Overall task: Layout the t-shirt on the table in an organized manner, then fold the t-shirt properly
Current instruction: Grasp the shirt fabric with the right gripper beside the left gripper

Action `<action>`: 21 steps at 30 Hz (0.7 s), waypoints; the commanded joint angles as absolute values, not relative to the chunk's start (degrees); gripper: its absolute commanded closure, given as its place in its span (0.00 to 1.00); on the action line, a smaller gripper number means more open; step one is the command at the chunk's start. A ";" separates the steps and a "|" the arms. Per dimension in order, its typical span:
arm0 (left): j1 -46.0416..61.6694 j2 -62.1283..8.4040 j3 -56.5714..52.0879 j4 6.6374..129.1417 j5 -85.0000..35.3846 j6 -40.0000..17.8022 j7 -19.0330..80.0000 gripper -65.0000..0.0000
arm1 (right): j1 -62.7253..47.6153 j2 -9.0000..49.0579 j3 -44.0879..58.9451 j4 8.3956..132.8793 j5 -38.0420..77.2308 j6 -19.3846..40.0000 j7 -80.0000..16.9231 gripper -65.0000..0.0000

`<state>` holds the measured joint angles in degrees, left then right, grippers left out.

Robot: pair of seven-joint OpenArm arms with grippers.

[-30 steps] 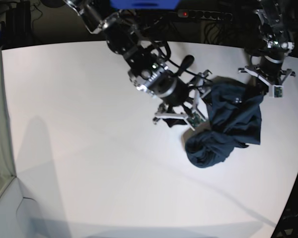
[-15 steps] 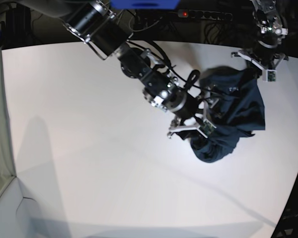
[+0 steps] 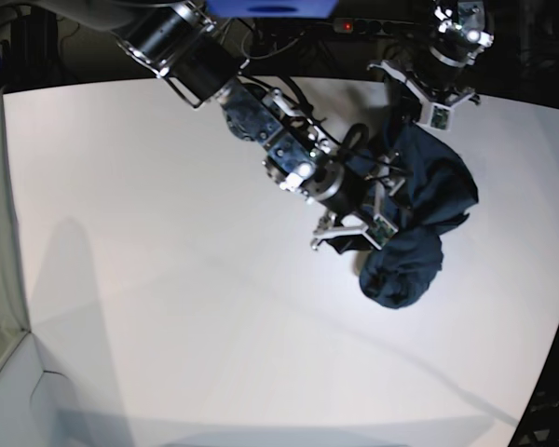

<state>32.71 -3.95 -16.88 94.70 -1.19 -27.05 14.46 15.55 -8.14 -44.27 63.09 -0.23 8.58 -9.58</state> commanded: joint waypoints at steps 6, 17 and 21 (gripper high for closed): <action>36.88 -8.13 -11.56 94.99 -0.04 -27.74 17.27 1.00 | 16.04 -9.00 -44.44 64.40 -0.04 8.66 -6.02 0.30; 39.43 -8.57 -11.56 94.99 -0.04 -27.74 17.27 1.00 | 14.55 -9.00 -48.40 63.87 -0.04 8.57 -2.51 0.30; 40.66 -10.33 -11.65 94.99 -0.04 -29.67 17.19 1.00 | 14.46 -9.00 -48.22 63.87 -0.04 8.57 -2.51 0.30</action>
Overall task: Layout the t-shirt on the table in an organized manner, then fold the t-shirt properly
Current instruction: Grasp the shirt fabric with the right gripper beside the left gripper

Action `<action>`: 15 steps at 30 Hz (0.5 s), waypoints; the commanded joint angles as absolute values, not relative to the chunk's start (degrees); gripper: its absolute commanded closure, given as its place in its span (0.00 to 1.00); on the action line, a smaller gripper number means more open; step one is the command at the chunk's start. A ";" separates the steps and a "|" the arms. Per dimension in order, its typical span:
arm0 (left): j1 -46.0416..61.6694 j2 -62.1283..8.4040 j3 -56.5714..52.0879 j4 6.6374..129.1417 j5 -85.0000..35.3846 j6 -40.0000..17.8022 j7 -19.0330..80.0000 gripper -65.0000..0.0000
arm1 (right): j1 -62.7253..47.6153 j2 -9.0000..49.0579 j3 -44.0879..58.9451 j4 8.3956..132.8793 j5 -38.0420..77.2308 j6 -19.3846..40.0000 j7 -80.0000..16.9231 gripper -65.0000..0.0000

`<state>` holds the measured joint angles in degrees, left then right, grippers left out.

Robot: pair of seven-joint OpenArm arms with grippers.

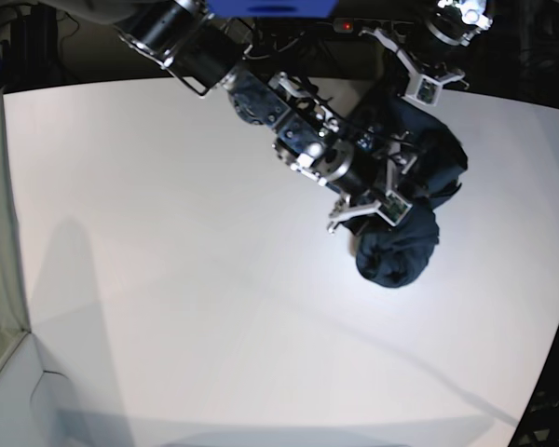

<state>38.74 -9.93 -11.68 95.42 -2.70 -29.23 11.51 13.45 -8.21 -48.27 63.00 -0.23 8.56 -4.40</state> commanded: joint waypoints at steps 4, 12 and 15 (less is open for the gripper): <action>41.01 -10.51 -13.14 94.99 -0.04 -33.36 17.19 1.00 | 14.20 -9.00 -48.22 63.87 -0.04 8.48 -2.51 0.30; 40.84 -9.89 -19.21 94.64 -0.04 -37.05 17.19 1.00 | 14.55 -9.00 -48.22 59.65 -0.04 8.48 -2.42 0.30; 40.57 -9.89 -20.26 94.46 -0.04 -37.05 17.19 1.00 | 14.55 -9.00 -48.22 59.65 -0.04 8.48 -2.42 0.31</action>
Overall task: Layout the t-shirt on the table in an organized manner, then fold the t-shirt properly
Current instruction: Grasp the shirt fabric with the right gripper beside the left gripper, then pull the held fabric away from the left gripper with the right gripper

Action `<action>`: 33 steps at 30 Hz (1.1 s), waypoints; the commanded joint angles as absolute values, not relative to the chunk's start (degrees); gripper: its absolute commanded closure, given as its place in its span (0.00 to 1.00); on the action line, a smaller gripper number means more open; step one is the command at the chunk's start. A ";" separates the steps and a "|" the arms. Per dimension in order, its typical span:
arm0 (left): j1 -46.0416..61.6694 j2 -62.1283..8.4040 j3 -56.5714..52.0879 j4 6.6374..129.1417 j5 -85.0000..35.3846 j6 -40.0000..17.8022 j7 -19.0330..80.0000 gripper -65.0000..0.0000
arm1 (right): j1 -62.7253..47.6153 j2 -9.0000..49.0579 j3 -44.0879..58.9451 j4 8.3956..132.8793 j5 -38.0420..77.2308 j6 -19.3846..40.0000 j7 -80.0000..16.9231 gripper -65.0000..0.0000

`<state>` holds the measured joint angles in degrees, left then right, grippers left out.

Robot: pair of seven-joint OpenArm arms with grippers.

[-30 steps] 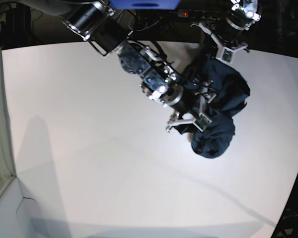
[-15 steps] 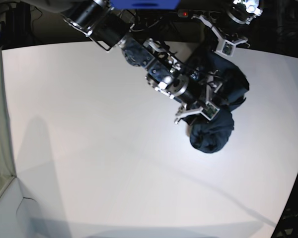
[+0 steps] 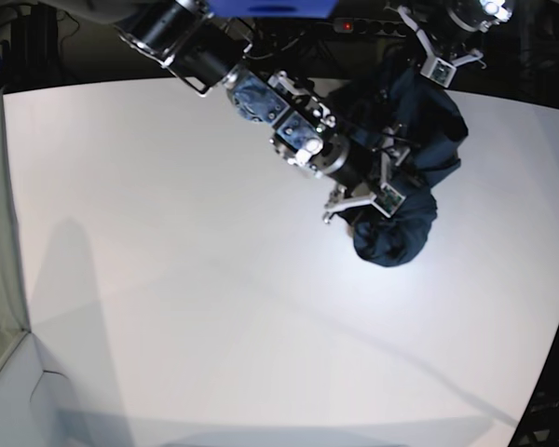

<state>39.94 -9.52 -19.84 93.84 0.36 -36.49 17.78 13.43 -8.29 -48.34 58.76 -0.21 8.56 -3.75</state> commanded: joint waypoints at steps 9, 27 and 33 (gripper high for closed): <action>40.40 -9.89 -20.35 94.46 -0.04 -37.05 17.19 1.00 | 14.37 -9.00 -48.22 59.65 -0.04 8.48 -2.51 0.71; 34.59 -9.89 -37.14 94.64 -0.13 -37.23 17.71 1.00 | 10.95 -9.00 -33.36 76.35 -0.04 8.57 -10.68 1.00; 29.58 -9.01 -44.35 94.64 -0.13 -40.00 17.89 1.00 | 10.33 -9.00 -25.45 81.01 -0.04 8.75 -12.53 1.00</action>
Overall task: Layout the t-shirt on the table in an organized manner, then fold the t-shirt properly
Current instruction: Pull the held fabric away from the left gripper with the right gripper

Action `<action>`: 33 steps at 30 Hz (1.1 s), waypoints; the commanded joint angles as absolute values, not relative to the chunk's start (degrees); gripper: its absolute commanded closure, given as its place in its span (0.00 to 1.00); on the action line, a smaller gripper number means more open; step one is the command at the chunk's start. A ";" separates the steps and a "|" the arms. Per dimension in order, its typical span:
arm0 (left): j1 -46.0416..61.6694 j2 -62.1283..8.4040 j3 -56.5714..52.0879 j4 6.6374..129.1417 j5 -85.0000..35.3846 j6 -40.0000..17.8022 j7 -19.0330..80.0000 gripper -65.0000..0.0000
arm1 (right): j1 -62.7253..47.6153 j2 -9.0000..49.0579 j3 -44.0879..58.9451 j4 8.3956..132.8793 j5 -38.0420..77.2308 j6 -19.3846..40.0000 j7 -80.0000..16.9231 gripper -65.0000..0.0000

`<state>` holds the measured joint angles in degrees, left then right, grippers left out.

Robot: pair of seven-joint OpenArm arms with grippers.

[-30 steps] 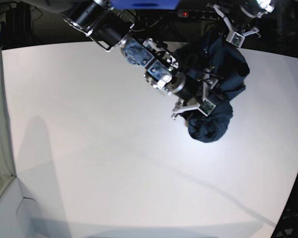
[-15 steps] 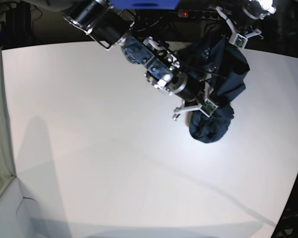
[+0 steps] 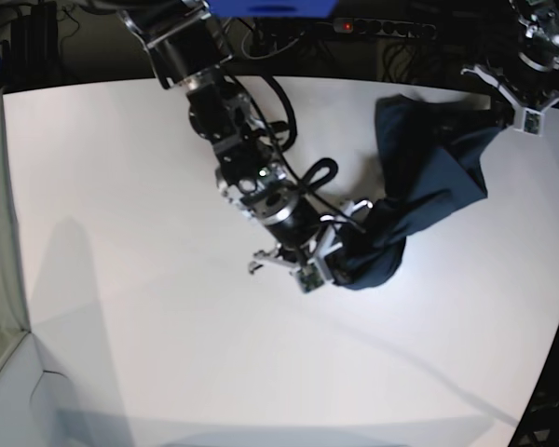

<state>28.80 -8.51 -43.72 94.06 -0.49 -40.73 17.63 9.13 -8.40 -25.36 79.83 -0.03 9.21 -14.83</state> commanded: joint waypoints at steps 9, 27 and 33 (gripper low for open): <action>18.86 -9.27 -51.38 94.46 -0.13 -40.00 27.47 1.00 | 9.71 -6.99 -15.52 87.69 -0.04 8.84 -18.33 1.00; 7.60 -8.75 -51.65 92.62 0.31 -40.00 28.70 1.00 | 6.81 -4.79 5.85 93.14 -0.04 8.84 -24.13 1.00; 4.62 -9.27 -51.91 92.26 -0.04 -40.00 37.67 1.00 | 6.20 -5.41 9.10 98.33 -0.04 8.84 -24.22 1.00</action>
